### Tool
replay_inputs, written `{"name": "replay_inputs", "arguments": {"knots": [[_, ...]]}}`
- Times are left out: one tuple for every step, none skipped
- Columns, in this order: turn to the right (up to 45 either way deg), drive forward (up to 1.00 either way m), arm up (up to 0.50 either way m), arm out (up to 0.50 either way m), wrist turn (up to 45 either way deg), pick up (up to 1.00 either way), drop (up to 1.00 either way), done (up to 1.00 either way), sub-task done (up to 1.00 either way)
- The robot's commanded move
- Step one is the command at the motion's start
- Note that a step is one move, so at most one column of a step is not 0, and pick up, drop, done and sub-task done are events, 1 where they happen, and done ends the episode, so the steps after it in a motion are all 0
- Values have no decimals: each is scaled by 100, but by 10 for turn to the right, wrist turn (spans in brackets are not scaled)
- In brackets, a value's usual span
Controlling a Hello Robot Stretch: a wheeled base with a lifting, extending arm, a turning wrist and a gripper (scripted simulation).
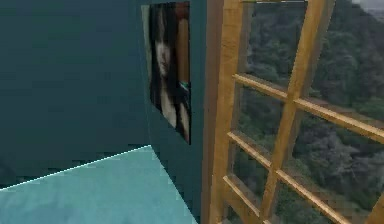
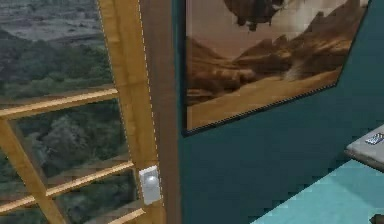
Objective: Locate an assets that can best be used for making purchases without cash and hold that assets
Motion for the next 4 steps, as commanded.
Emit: {"name": "replay_inputs", "arguments": {"knots": [[-240,0,0,0,0,0,0,0,0],[0,30,0,0,0,0,0,0,0],[-330,0,0,0,0,0,0,0,0],[0,100,0,0,0,0,0,0,0]]}}
